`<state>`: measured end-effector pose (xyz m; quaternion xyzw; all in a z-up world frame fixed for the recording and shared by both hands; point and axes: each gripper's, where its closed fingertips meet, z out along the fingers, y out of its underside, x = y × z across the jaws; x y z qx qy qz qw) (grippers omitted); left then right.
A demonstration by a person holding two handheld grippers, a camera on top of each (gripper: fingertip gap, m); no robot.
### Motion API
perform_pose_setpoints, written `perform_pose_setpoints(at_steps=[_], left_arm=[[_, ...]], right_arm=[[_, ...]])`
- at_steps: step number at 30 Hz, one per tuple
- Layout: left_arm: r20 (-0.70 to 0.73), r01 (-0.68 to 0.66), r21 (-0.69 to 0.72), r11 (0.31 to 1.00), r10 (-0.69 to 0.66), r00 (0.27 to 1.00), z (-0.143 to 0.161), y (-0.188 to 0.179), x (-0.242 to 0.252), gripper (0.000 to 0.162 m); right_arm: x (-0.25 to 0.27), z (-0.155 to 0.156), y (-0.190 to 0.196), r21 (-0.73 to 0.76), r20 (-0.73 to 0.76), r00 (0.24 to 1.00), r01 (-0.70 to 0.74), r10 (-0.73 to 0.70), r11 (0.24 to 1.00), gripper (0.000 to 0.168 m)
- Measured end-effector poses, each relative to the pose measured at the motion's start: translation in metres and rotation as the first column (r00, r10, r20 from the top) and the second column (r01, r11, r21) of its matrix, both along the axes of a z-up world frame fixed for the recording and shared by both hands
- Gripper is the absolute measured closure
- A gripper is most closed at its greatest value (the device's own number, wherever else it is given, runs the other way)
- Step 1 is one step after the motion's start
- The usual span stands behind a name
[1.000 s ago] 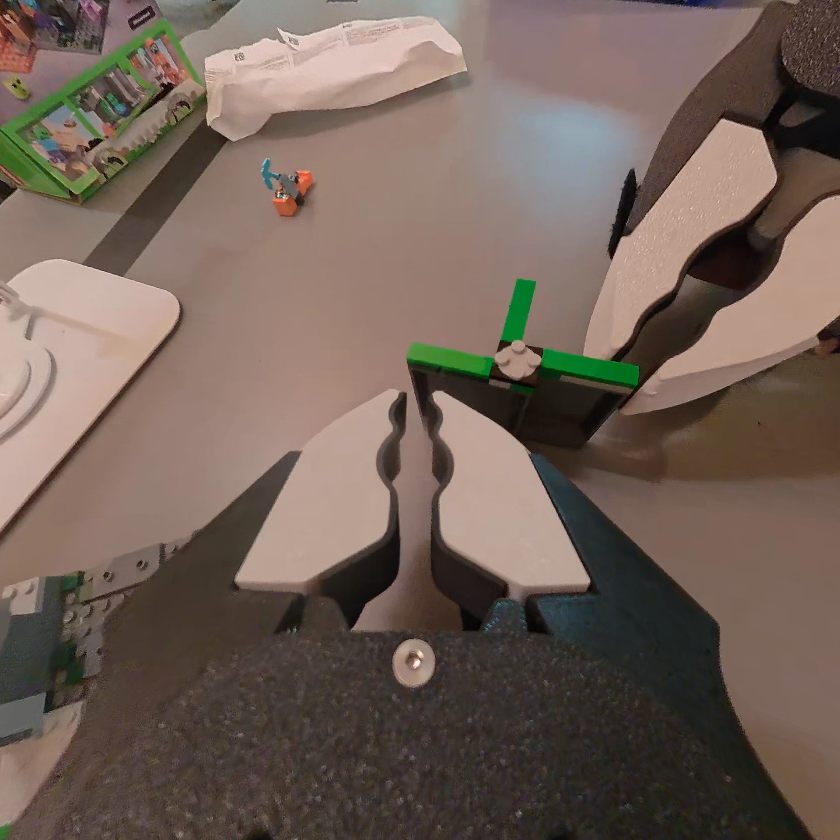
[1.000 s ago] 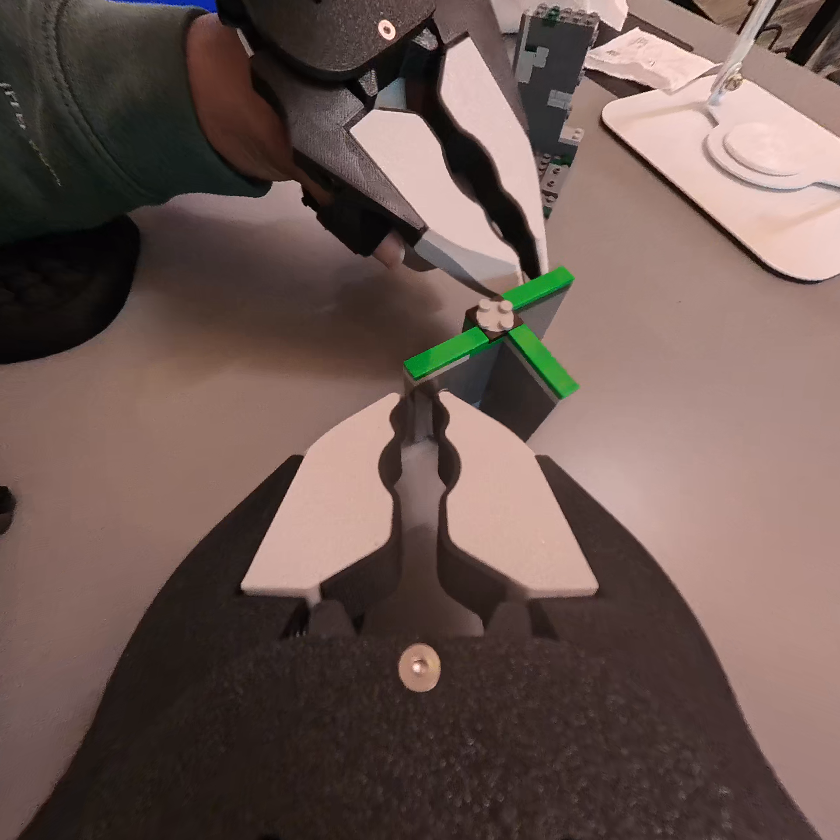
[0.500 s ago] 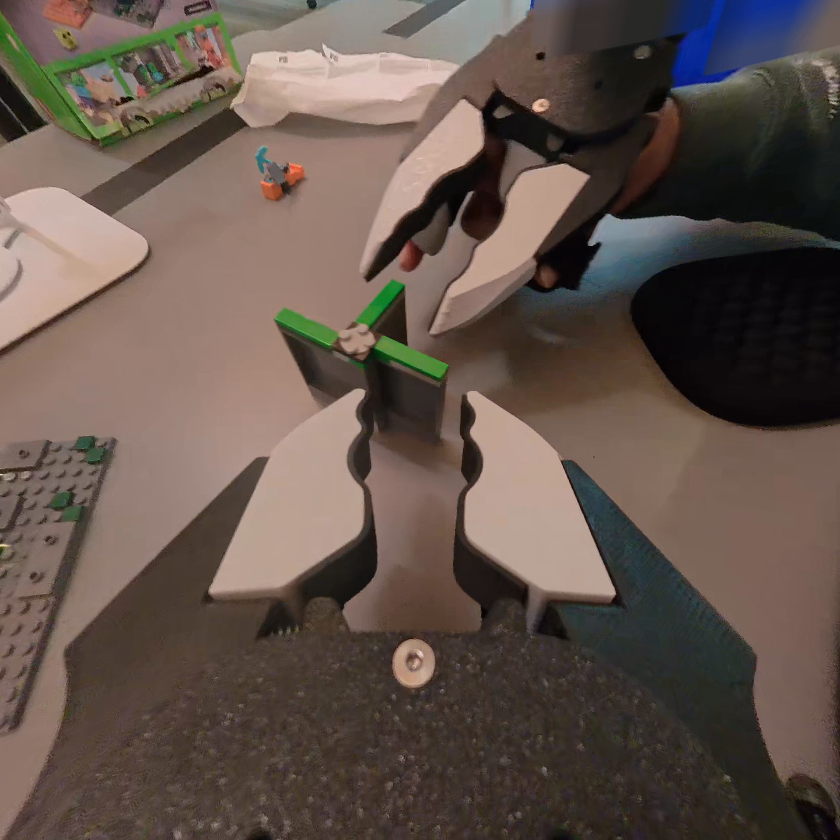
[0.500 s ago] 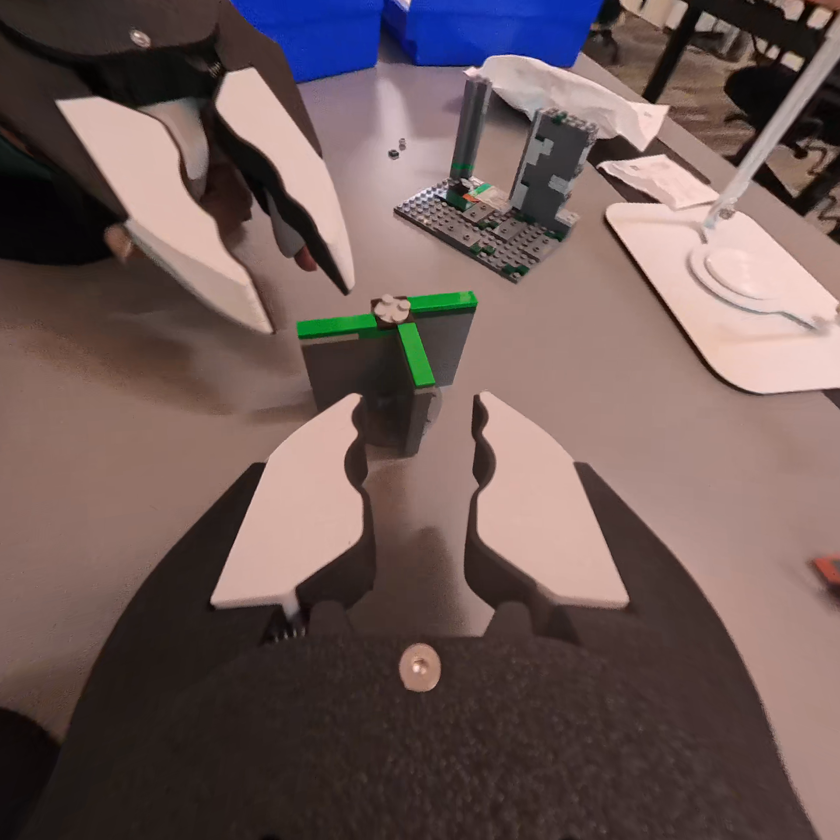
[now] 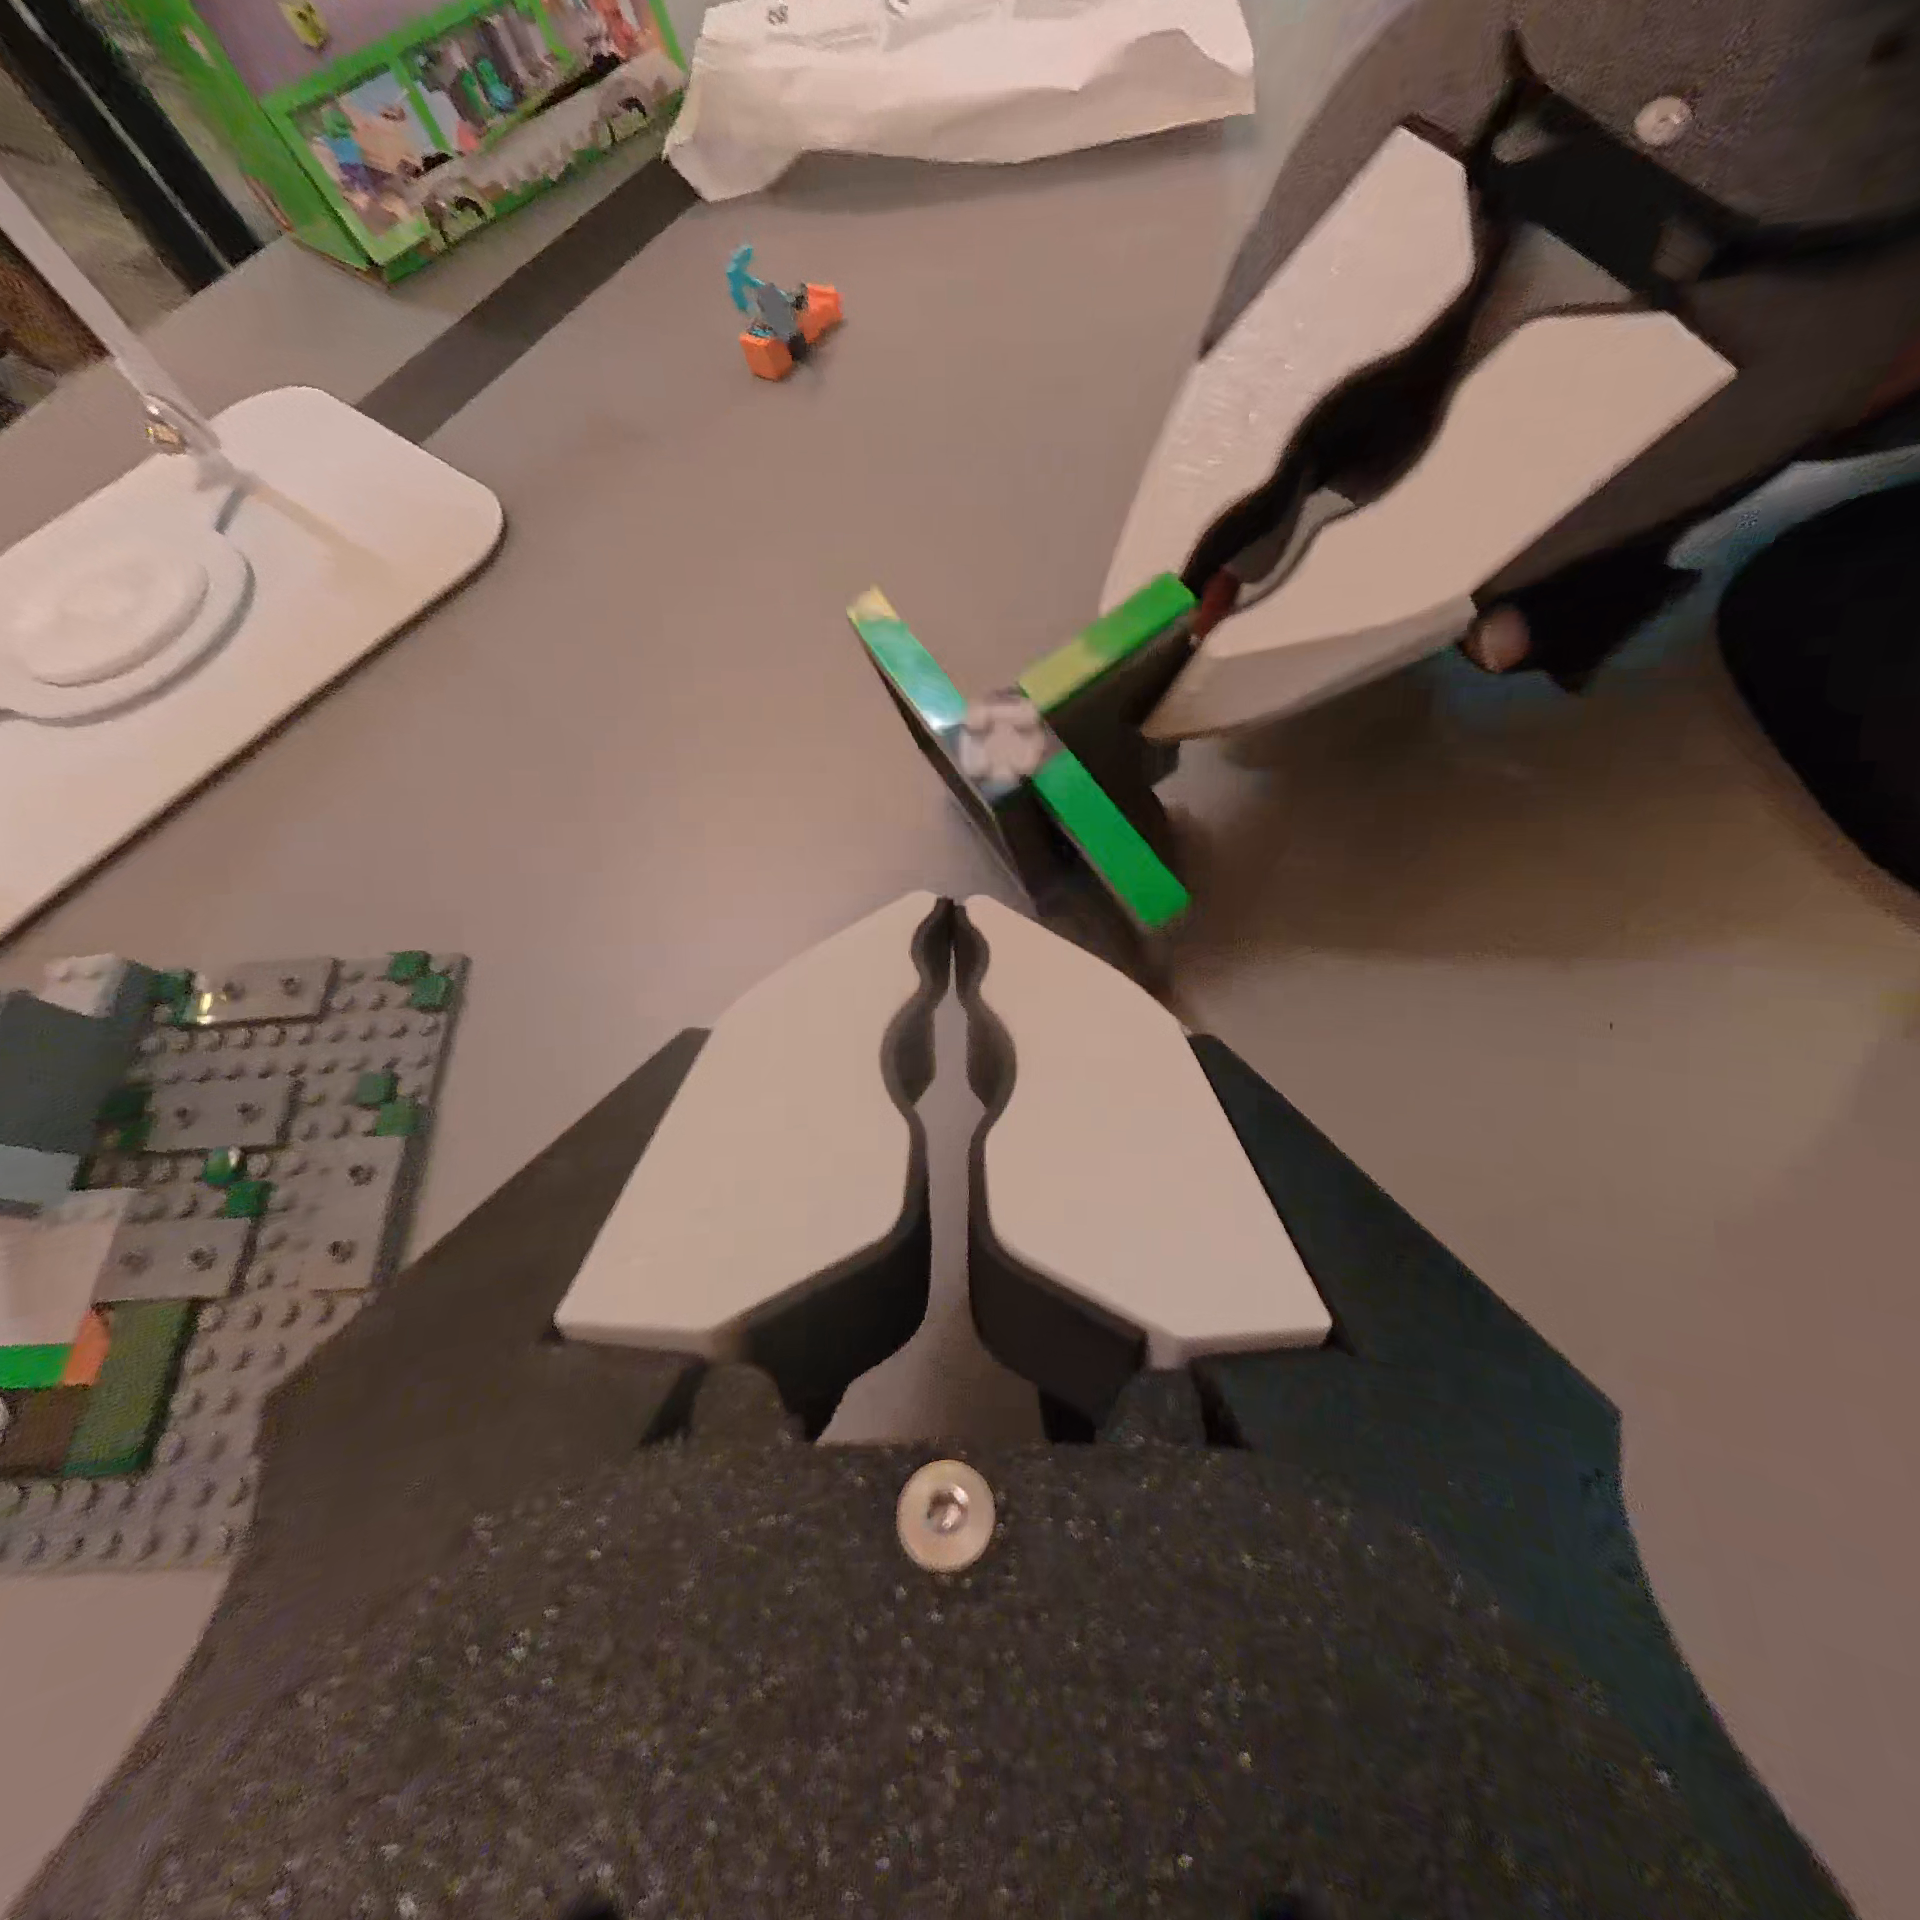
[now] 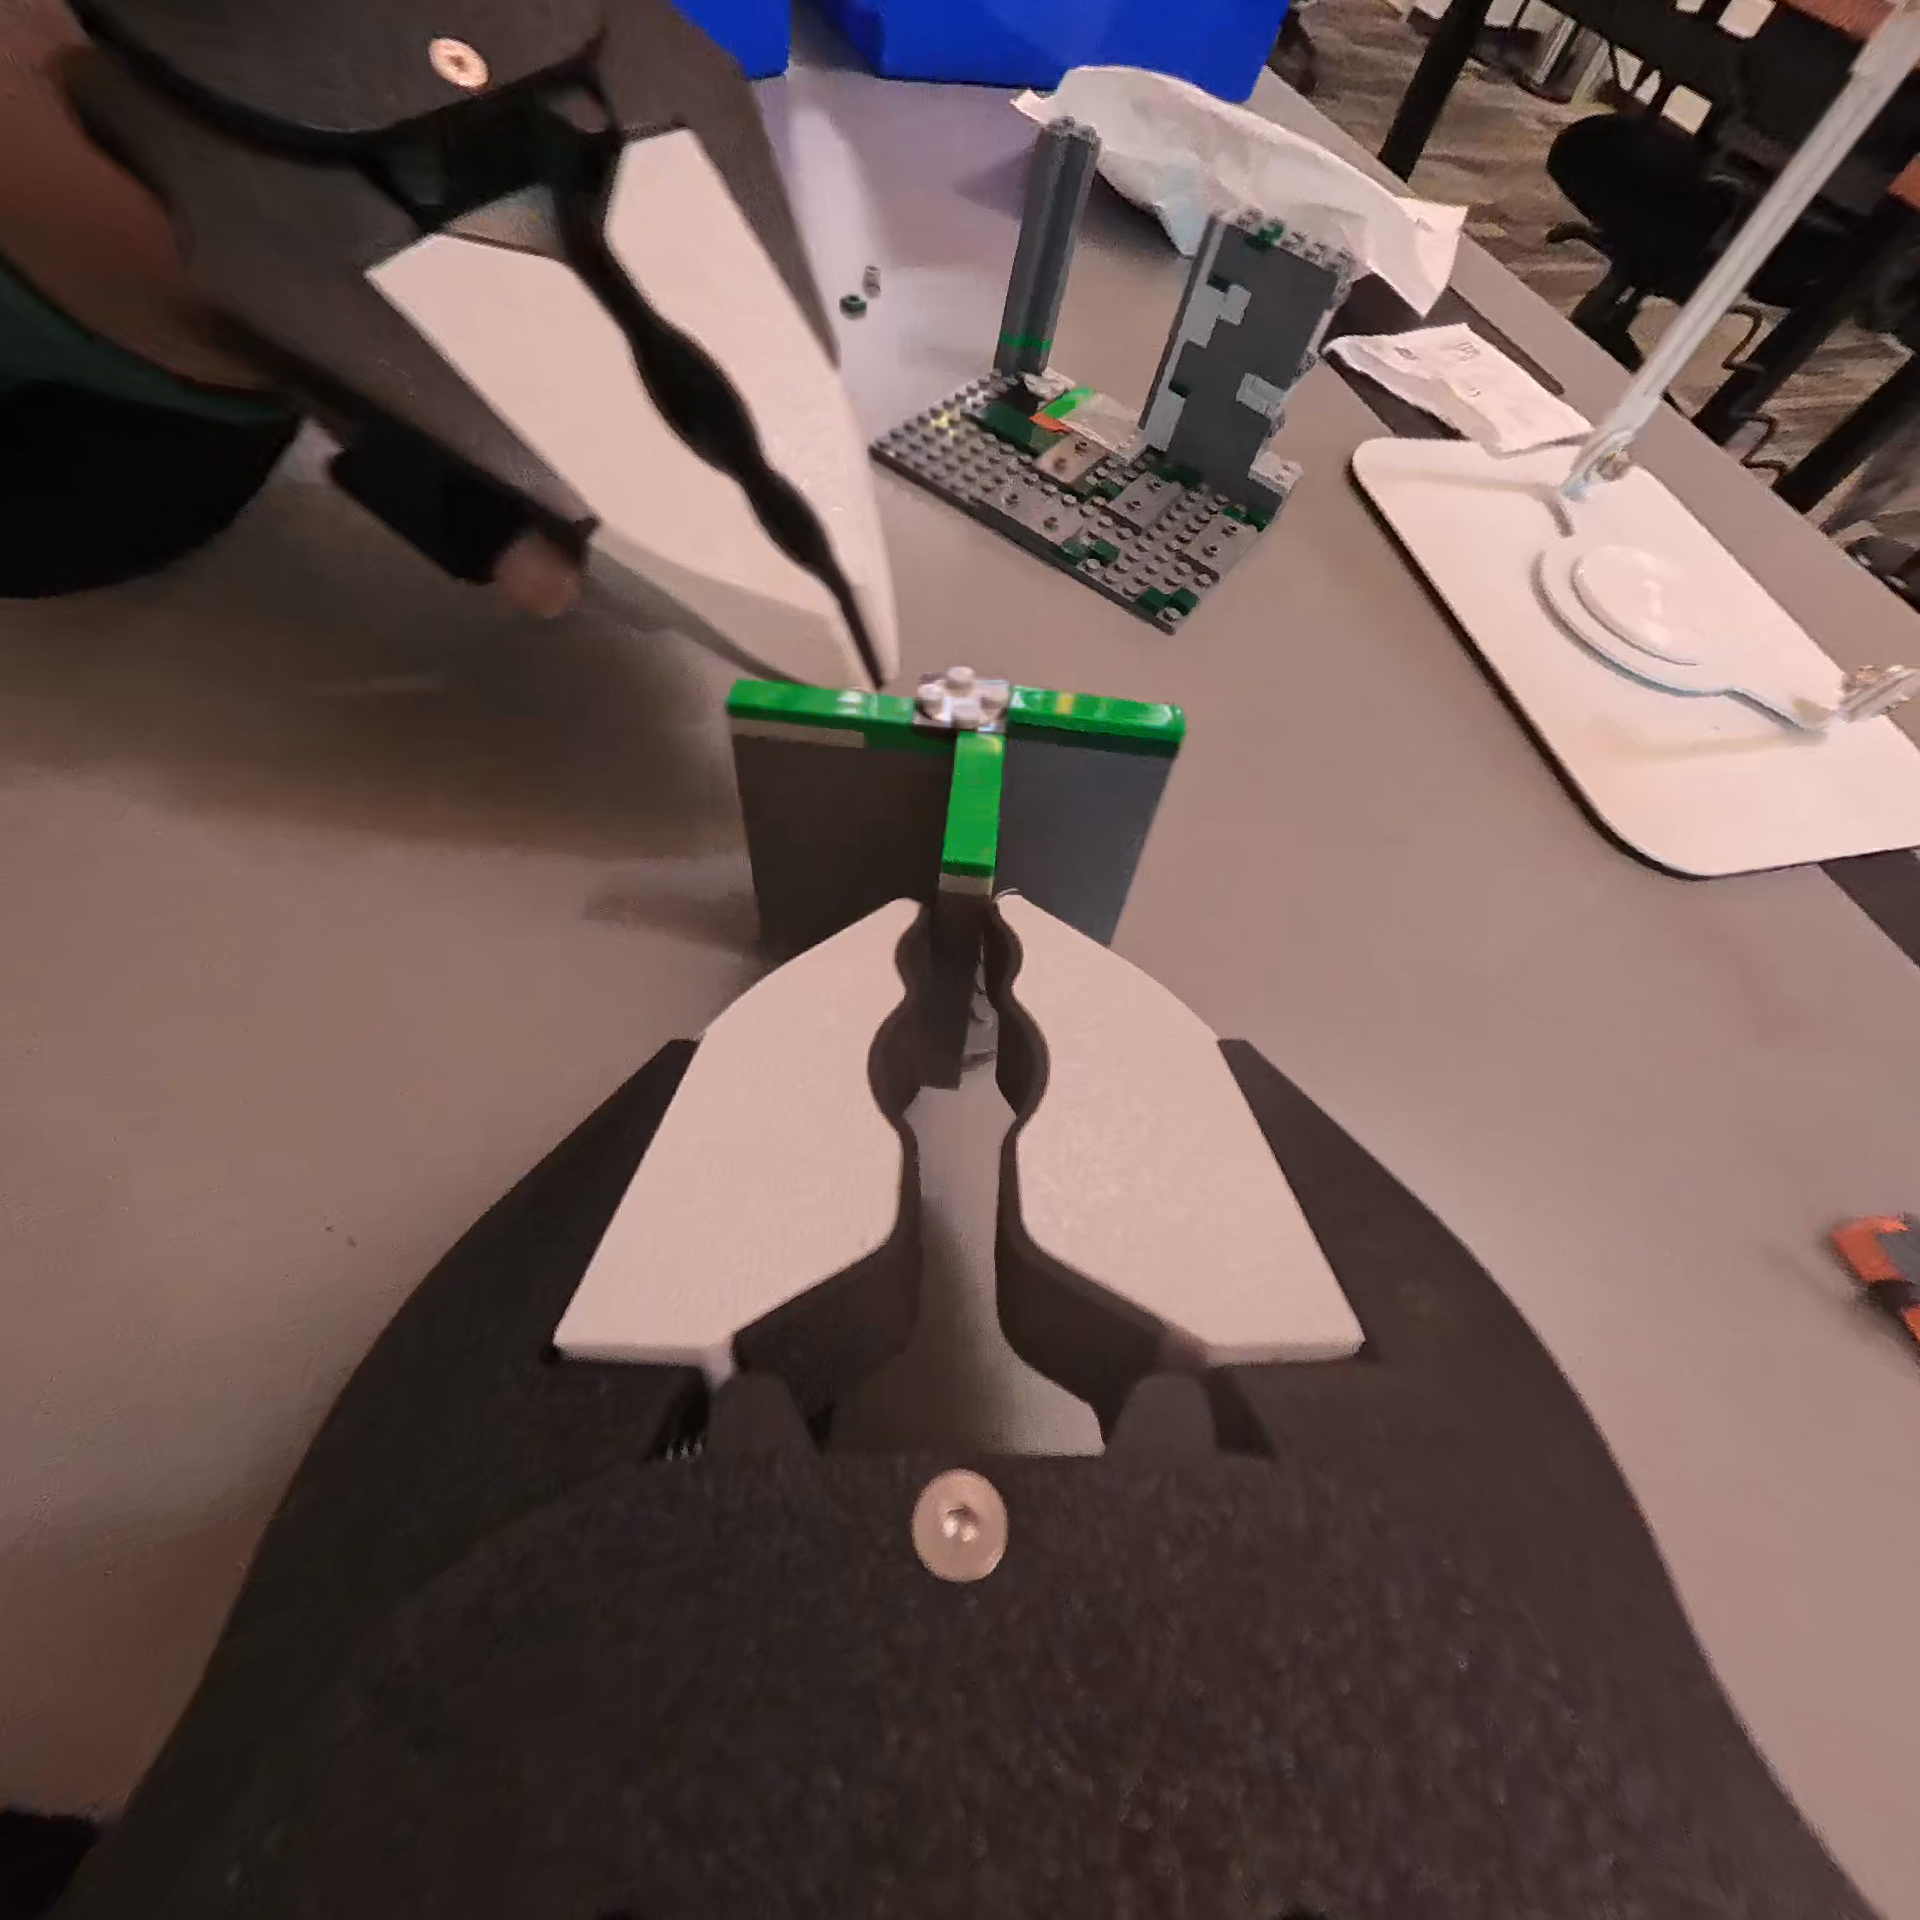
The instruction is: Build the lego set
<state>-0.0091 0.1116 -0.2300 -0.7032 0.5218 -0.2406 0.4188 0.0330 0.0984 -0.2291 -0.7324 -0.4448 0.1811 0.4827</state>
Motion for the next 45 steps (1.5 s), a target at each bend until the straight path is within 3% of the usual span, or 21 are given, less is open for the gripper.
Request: perform_pose_setpoints(at_steps=[10,14,18,20,22,31,37,41,44,45], left_arm=[[0.065,0.042,-0.035,0.999,-0.04,0.997,0.018,0.007,-0.007,0.162],[0.132,0.039,-0.104,0.994,-0.025,0.991,0.024,-0.014,-0.009,0.14],[0.068,0.036,-0.143,0.989,-0.027,0.997,0.001,-0.029,0.004,0.134],[0.031,0.039,-0.147,0.988,-0.035,0.999,-0.011,-0.031,0.011,0.139],[-0.013,0.03,-0.089,0.996,-0.032,0.999,-0.016,-0.023,0.01,0.154],[-0.067,0.117,-0.028,0.993,-0.119,0.991,-0.012,0.019,0.008,0.148],[-0.039,0.148,-0.02,0.989,-0.149,0.988,-0.008,0.023,0.005,0.144],[-0.019,0.202,-0.028,0.979,-0.203,0.979,-0.012,0.021,0.008,0.139],[-0.013,0.221,-0.034,0.975,-0.221,0.975,-0.015,0.023,0.011,0.147],[-0.008,0.222,-0.04,0.974,-0.222,0.975,-0.015,0.023,0.012,0.147]], right_arm=[[-0.002,0.0,-0.001,-0.02,0.037,0.976,0.214,-0.213,0.977,0.159],[0.005,-0.003,0.001,-0.086,0.008,0.95,0.311,-0.311,0.947,0.159],[0.002,-0.01,-0.002,-0.132,0.002,0.941,0.337,-0.339,0.932,0.16],[0.0,-0.012,-0.003,-0.135,-0.006,0.941,0.334,-0.338,0.933,0.16],[-0.001,-0.011,-0.006,-0.122,-0.003,0.945,0.323,-0.326,0.938,0.16],[-0.013,-0.01,-0.017,-0.107,0.008,0.974,0.224,-0.224,0.969,0.16],[0.016,0.019,-0.003,-0.037,-0.045,0.979,0.198,-0.199,0.98,0.149],[0.023,0.004,0.017,-0.027,-0.014,0.997,0.074,-0.074,0.997,0.131],[0.016,-0.013,0.027,-0.087,-0.057,0.998,-0.007,0.002,0.996,0.134],[0.013,-0.014,0.027,-0.101,-0.08,0.996,-0.041,0.033,0.994,0.147]])
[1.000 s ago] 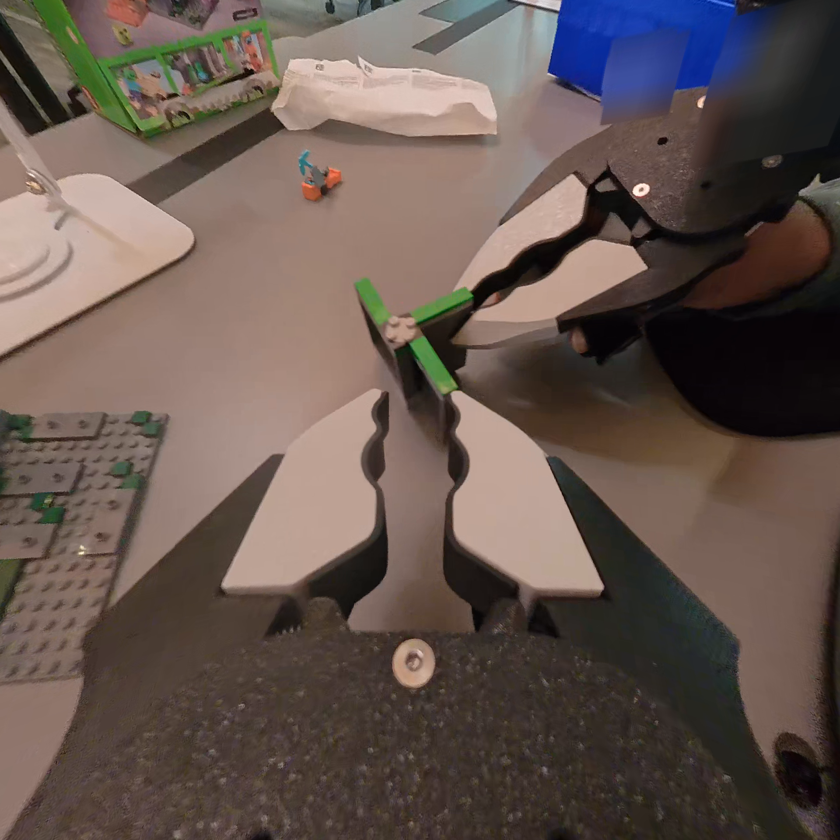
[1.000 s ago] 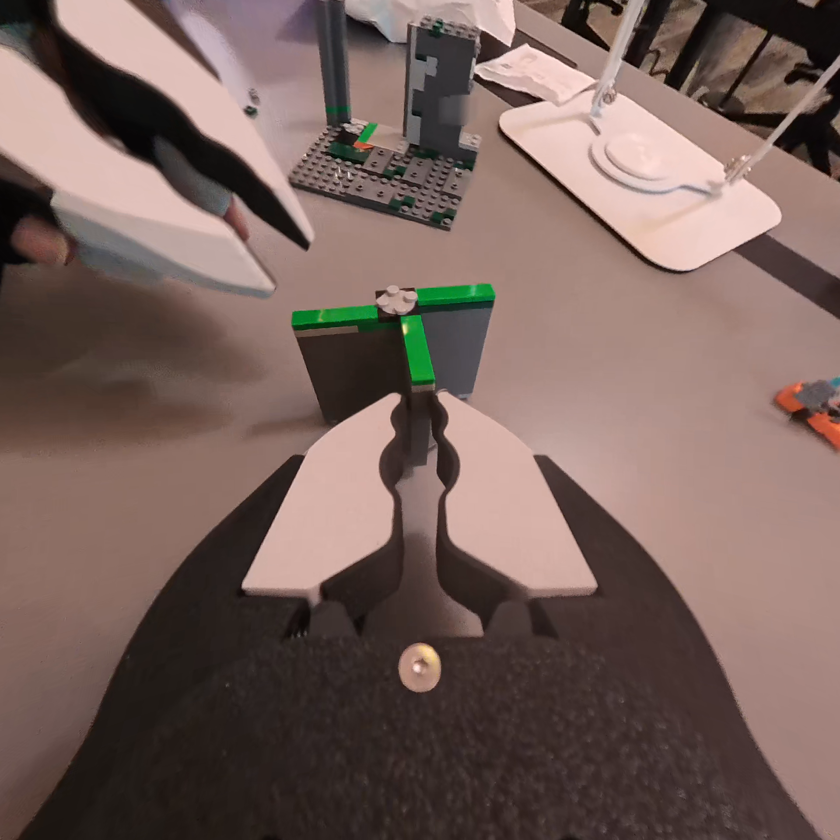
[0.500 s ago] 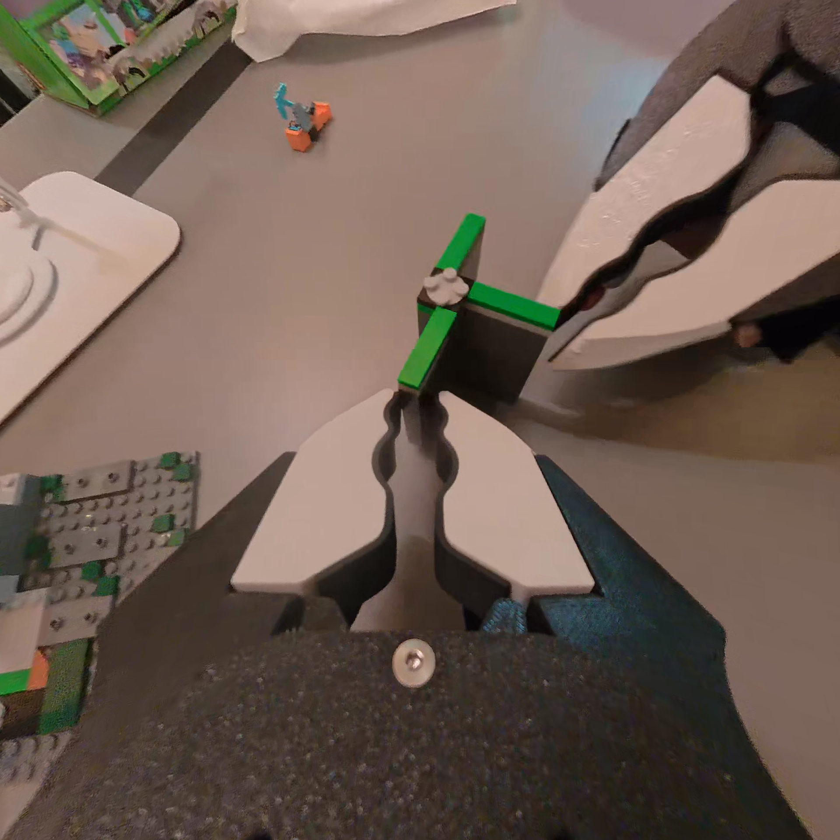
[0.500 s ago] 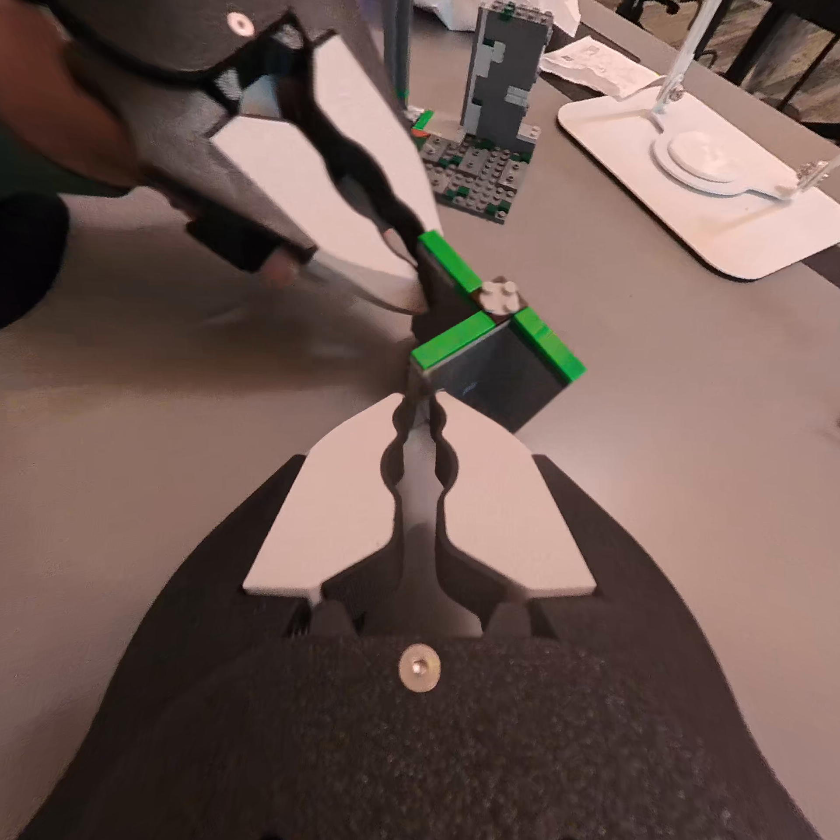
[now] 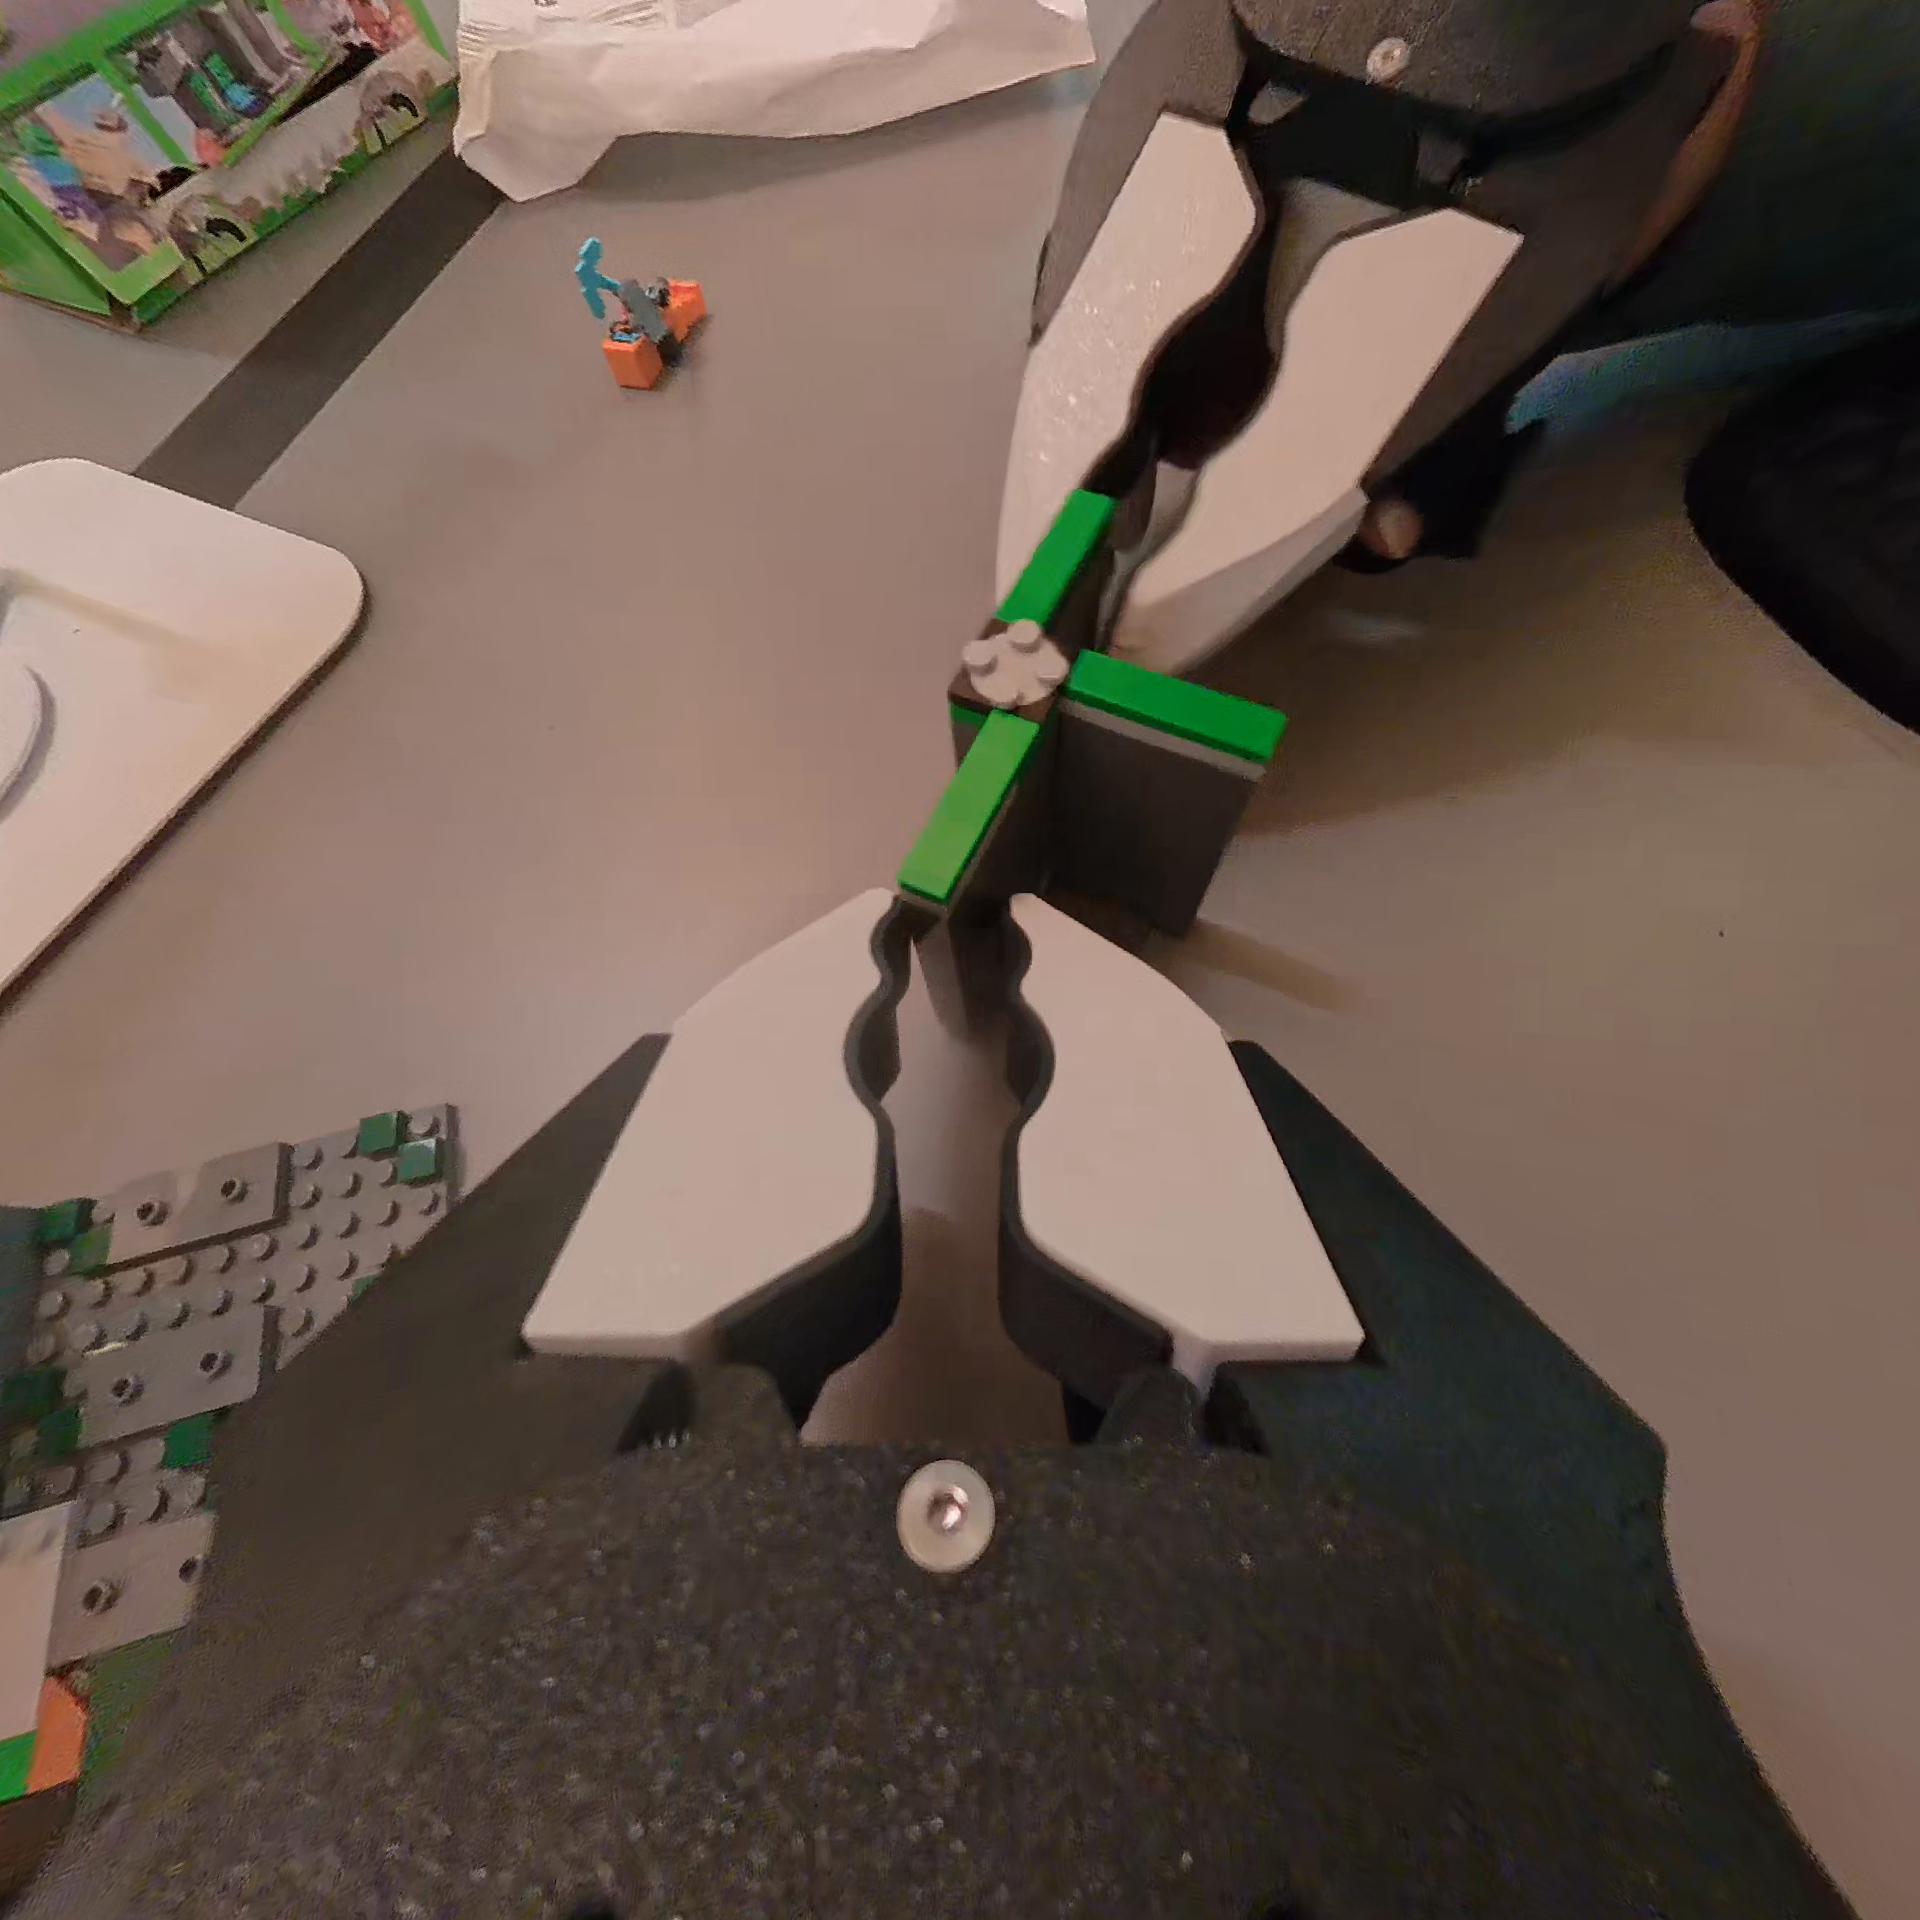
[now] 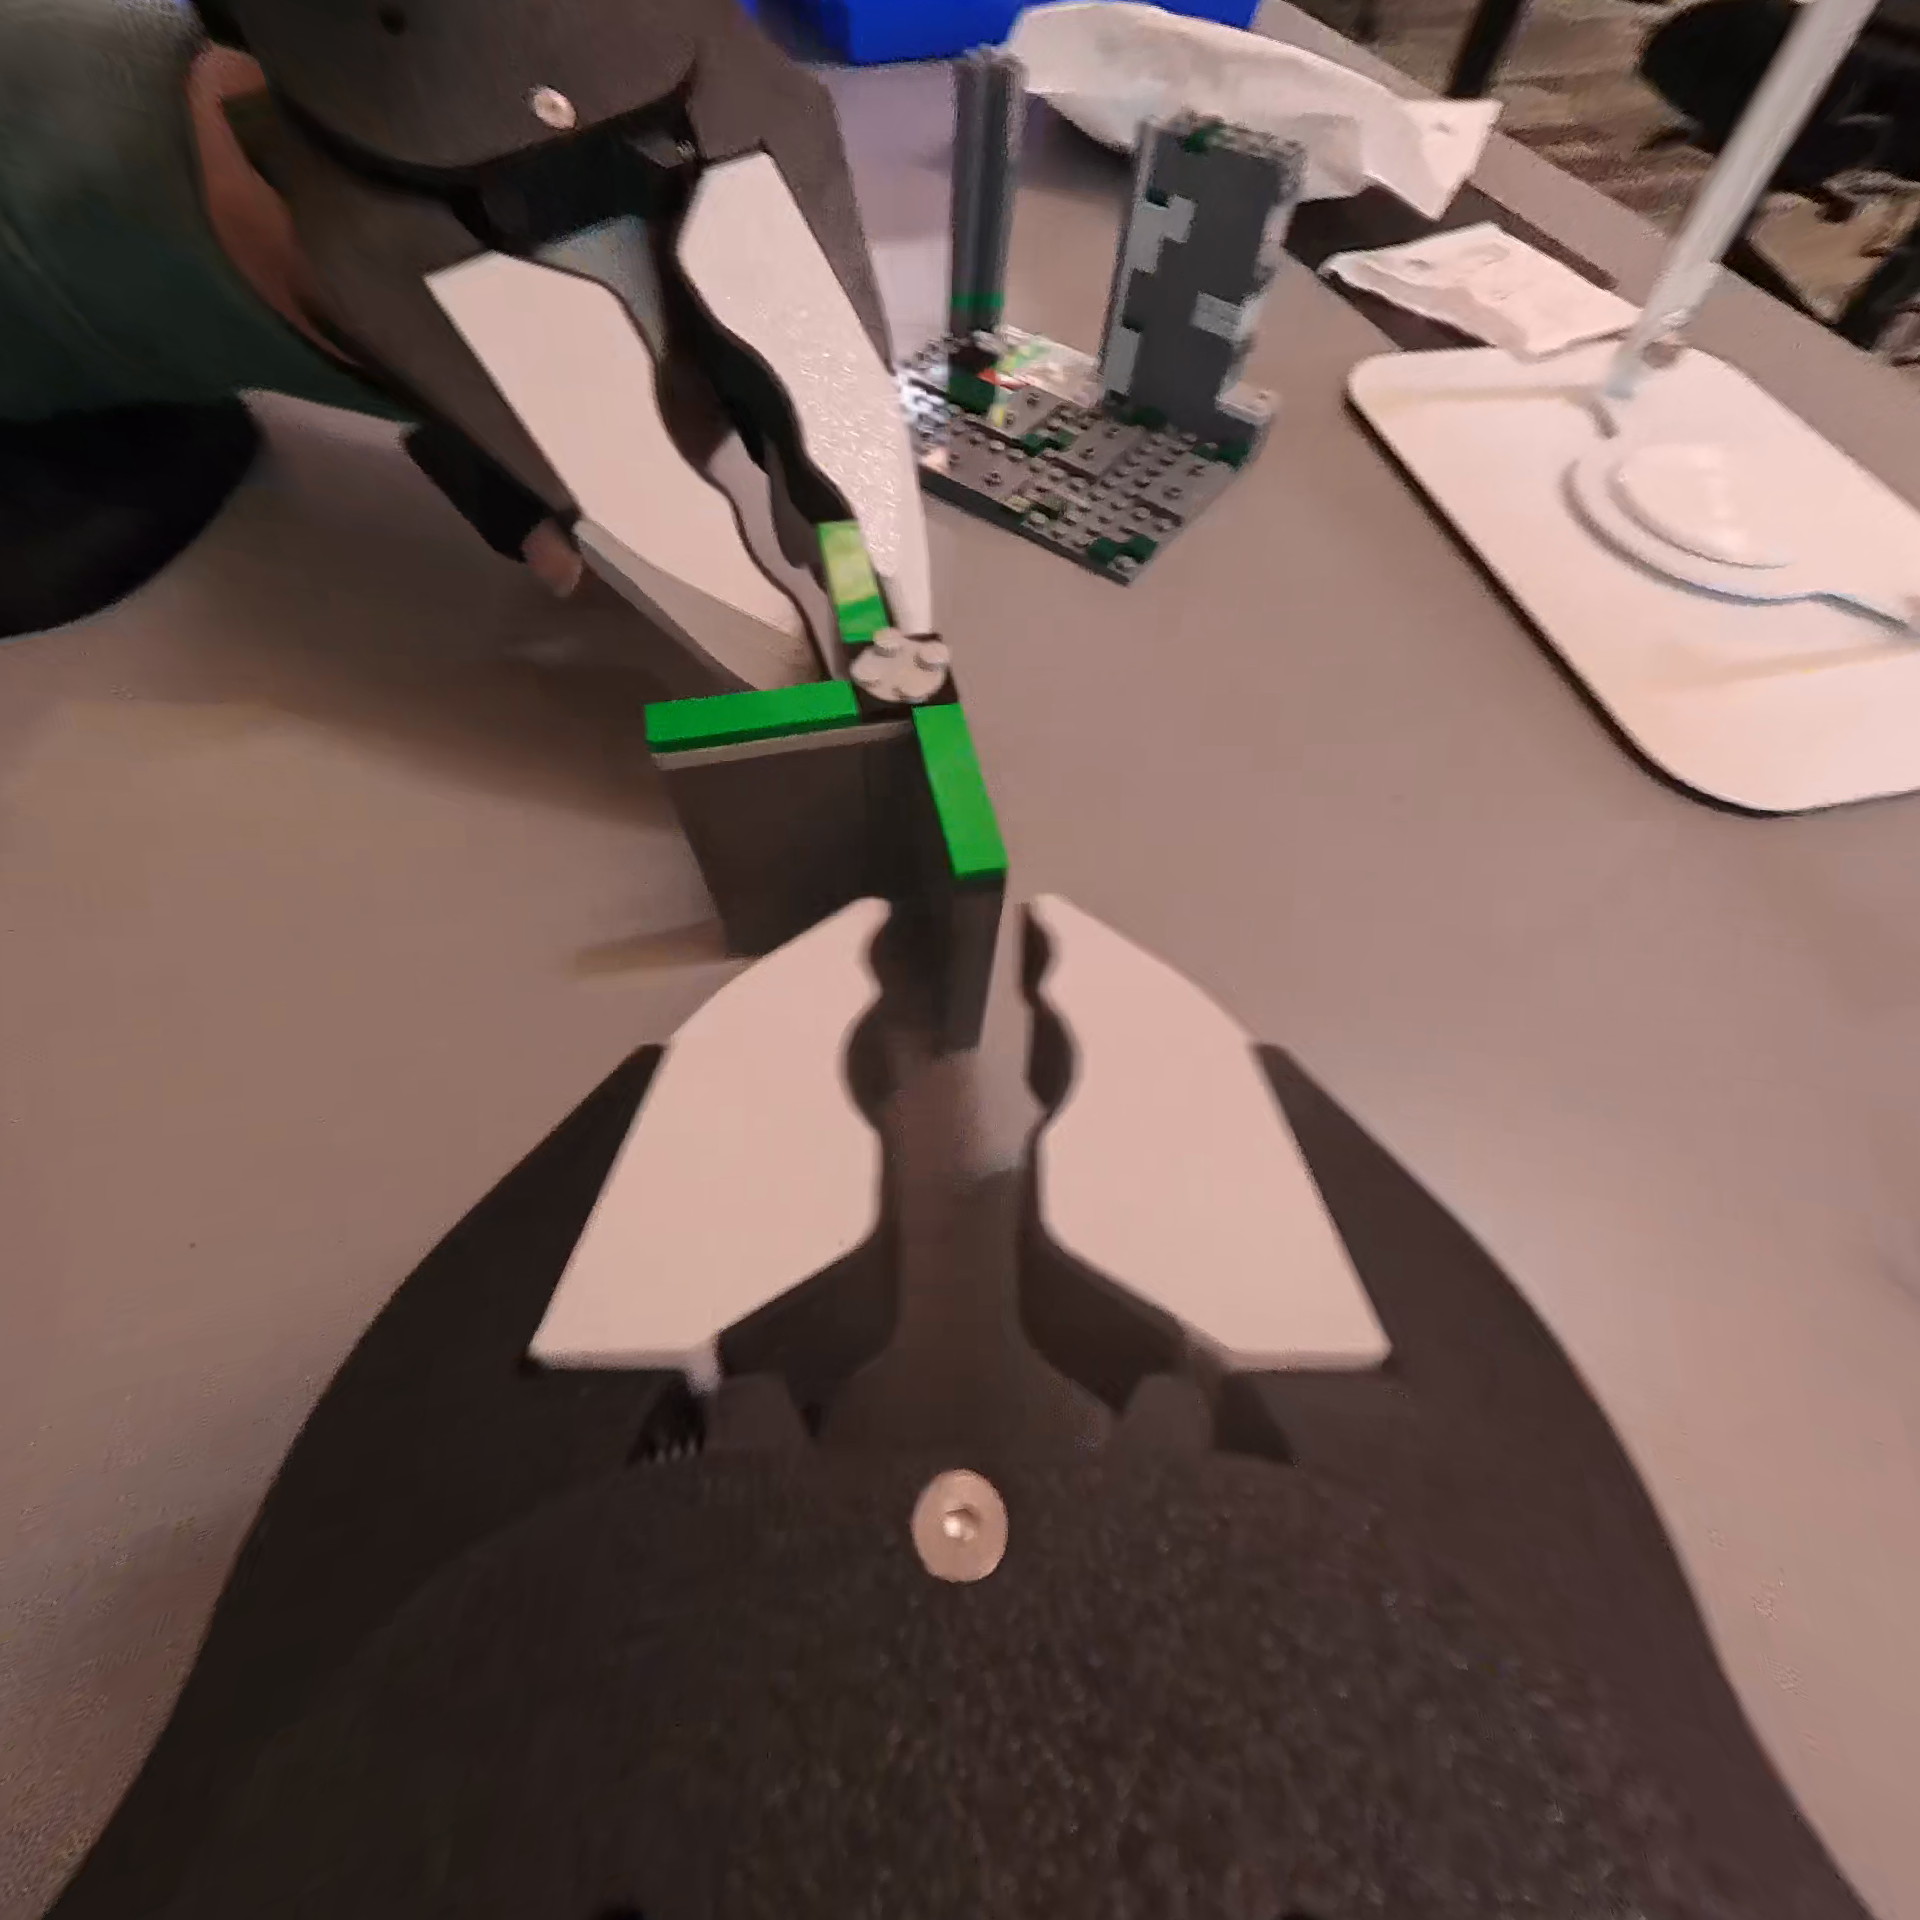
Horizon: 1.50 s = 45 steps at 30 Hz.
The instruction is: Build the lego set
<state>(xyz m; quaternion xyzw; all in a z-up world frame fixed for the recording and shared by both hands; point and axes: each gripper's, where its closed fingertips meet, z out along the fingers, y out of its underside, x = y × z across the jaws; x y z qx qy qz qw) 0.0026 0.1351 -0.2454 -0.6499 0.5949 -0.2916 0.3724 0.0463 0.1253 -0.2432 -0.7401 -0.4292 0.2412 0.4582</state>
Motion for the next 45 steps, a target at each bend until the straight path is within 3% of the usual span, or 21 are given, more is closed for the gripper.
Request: perform_pose_setpoints(at_steps=[1,6,10,15,21,26,30,35,36,38,45], left_arm=[[0.0,-0.003,-0.003,1.0,0.003,1.0,0.0,0.001,0.0,0.147],[0.036,0.012,-0.022,1.0,-0.011,0.999,0.014,0.015,0.011,0.15],[0.035,0.022,-0.053,0.998,-0.021,0.999,0.023,0.033,0.023,0.15],[-0.027,0.02,-0.067,0.998,-0.022,0.999,0.0,0.042,0.025,0.151],[-0.015,0.014,-0.078,0.997,-0.016,1.0,-0.004,0.045,0.021,0.148],[0.024,-0.011,-0.065,0.998,0.012,1.0,0.012,0.044,0.01,0.139],[0.122,-0.099,0.028,0.995,0.095,0.988,0.044,0.047,-0.011,0.142],[0.273,-0.246,0.134,0.96,0.202,0.94,0.091,0.056,-0.032,0.162],[0.296,-0.266,0.148,0.953,0.214,0.931,0.1,0.057,-0.034,0.162],[0.335,-0.307,0.168,0.937,0.239,0.912,0.114,0.06,-0.036,0.162],[0.384,-0.394,0.232,0.889,0.289,0.877,0.128,0.067,-0.039,0.162]], right_arm=[[-0.001,0.001,0.0,-0.004,-0.014,1.0,-0.023,0.023,1.0,0.159],[0.01,0.016,0.016,-0.011,-0.007,0.997,-0.076,0.076,0.997,0.16],[0.023,0.023,0.037,-0.105,-0.022,0.994,-0.108,0.106,0.989,0.159],[0.029,-0.003,0.053,-0.182,0.008,0.995,-0.096,0.099,0.979,0.158],[0.024,-0.014,0.052,-0.182,0.012,0.996,-0.086,0.09,0.979,0.157],[0.033,-0.001,0.052,-0.16,-0.003,0.998,-0.063,0.063,0.985,0.14],[0.05,0.026,0.051,-0.055,-0.032,0.999,0.014,-0.016,0.998,0.131],[0.063,0.07,0.054,0.177,-0.068,0.983,0.178,-0.168,0.968,0.132],[0.065,0.08,0.057,0.242,-0.077,0.975,0.219,-0.206,0.945,0.137],[0.074,0.101,0.066,0.387,-0.075,0.953,0.3,-0.295,0.872,0.168],[0.093,0.145,0.111,0.561,0.01,0.935,0.288,-0.354,0.776,0.168]])
